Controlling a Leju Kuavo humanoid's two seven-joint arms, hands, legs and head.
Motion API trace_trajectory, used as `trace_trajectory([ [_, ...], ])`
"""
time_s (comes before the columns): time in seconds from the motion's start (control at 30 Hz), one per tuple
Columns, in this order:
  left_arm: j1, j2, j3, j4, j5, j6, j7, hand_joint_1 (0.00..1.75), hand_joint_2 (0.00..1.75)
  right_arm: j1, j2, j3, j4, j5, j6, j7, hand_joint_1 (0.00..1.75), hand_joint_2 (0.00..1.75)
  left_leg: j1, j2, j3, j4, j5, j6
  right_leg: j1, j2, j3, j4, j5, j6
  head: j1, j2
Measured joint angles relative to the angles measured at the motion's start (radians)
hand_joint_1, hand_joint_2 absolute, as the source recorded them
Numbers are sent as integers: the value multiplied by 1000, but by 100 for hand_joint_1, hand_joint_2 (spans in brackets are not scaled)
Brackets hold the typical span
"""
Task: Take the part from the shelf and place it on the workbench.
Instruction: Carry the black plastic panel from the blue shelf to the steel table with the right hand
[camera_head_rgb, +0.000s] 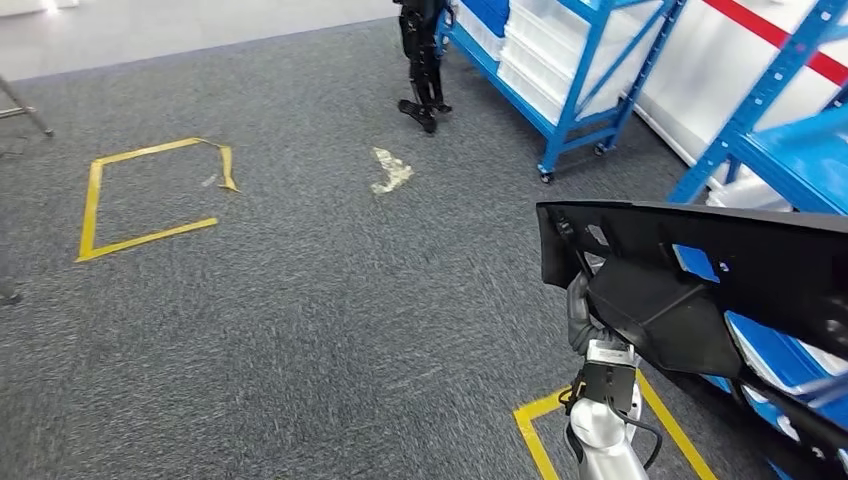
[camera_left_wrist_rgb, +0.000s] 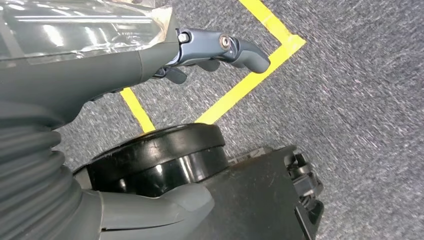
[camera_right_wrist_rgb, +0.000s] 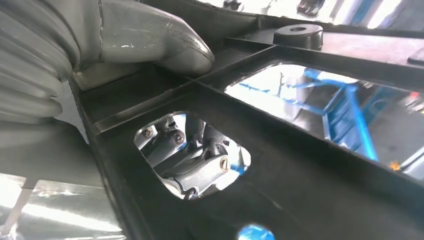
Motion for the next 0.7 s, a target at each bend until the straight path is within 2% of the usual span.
trace_trajectory([
  [0.03,-2,0,-6,1,1,-3,0,0,175,-1,2,-3,1,4,4,0,175,175,0,-13,-1,0,1,3,-1,29,-34,71,-28,-3,1,0],
  [0.07,-4,0,-12,1,2,-5,-1,0,175,-1,4,-5,2,6,7,0,175,175,0,-27,-2,0,2,5,-1,42,-71,145,-52,-5,2,0],
  [0.1,-5,0,-16,2,3,-7,-2,0,175,-1,5,-6,4,7,8,-1,175,175,1,-42,-1,1,2,6,-2,47,-99,195,-65,-3,2,0],
  [0.13,-6,0,-19,2,5,-8,-2,0,175,-1,6,-7,6,8,10,-1,175,175,1,-59,0,1,2,6,-2,49,-110,209,-60,2,2,0],
  [0.17,-6,0,-22,2,8,-9,-3,0,175,-3,8,-7,7,9,12,-2,175,175,1,-75,3,1,2,5,-3,52,-101,179,-38,11,3,0],
  [0.2,-7,0,-25,3,11,-9,-4,0,175,-6,9,-7,8,10,15,-2,175,175,2,-91,7,2,1,4,-6,61,-74,113,-3,20,3,0],
  [0.23,-8,0,-28,3,15,-10,-6,0,175,-10,11,-7,10,10,18,-2,175,175,2,-105,8,3,0,2,-10,86,-41,35,30,27,3,0],
  [0.27,-9,0,-32,4,17,-10,-7,0,175,-15,12,-7,11,11,21,-3,175,175,0,-119,7,6,-2,-2,-15,110,-13,-30,55,30,3,0],
  [0.3,-11,0,-35,6,19,-10,-8,0,175,-19,14,-7,13,12,23,-3,175,175,-1,-130,3,7,-2,-7,-17,128,4,-71,69,28,3,0],
  [0.33,-12,0,-37,8,20,-9,-10,0,175,-23,15,-7,15,13,24,-3,175,175,-2,-141,-2,7,0,-13,-18,138,10,-87,73,24,2,0],
  [0.4,-13,0,-39,10,21,-9,-11,0,175,-29,20,-7,16,14,24,-3,175,175,1,-160,-10,5,3,-24,-19,116,12,-91,75,13,1,0],
  [0.43,-14,0,-40,11,22,-9,-12,0,175,-34,22,-8,16,14,25,-3,175,175,1,-149,-14,13,-3,-28,-21,105,14,-93,75,7,1,0],
  [0.47,-16,0,-41,12,23,-8,-12,0,175,-37,25,-8,16,14,25,-4,175,175,0,-126,-24,36,-18,-33,-24,91,17,-95,76,-2,-1,0],
  [0.53,-22,-1,-43,14,24,-5,-16,0,175,-40,29,-8,16,15,25,-4,175,175,0,-57,-74,144,-77,-42,-21,62,20,-97,73,-18,-5,0],
  [0.57,-26,-1,-45,15,24,-4,-19,0,175,-39,30,-9,16,15,25,-5,175,175,3,-37,-107,213,-108,-47,-18,46,21,-97,72,-23,-7,0],
  [0.6,-30,-2,-46,16,22,-4,-22,0,175,-37,29,-9,16,15,25,-5,175,175,6,-26,-133,269,-128,-50,-15,30,21,-97,71,-25,-6,0],
  [0.63,-32,-2,-48,16,20,-4,-24,0,175,-36,30,-9,16,15,24,-4,175,175,9,-21,-145,295,-130,-52,-13,14,22,-97,70,-26,-6,0],
  [0.67,-34,-2,-50,16,20,-4,-23,0,175,-35,30,-9,16,15,24,-4,175,175,12,-17,-136,280,-113,-54,-13,0,23,-97,69,-27,-6,0],
  [0.7,-35,-2,-51,17,20,-4,-20,0,175,-34,30,-9,16,15,24,-4,175,175,14,-7,-108,227,-81,-54,-12,-12,24,-96,68,-26,-6,0],
])
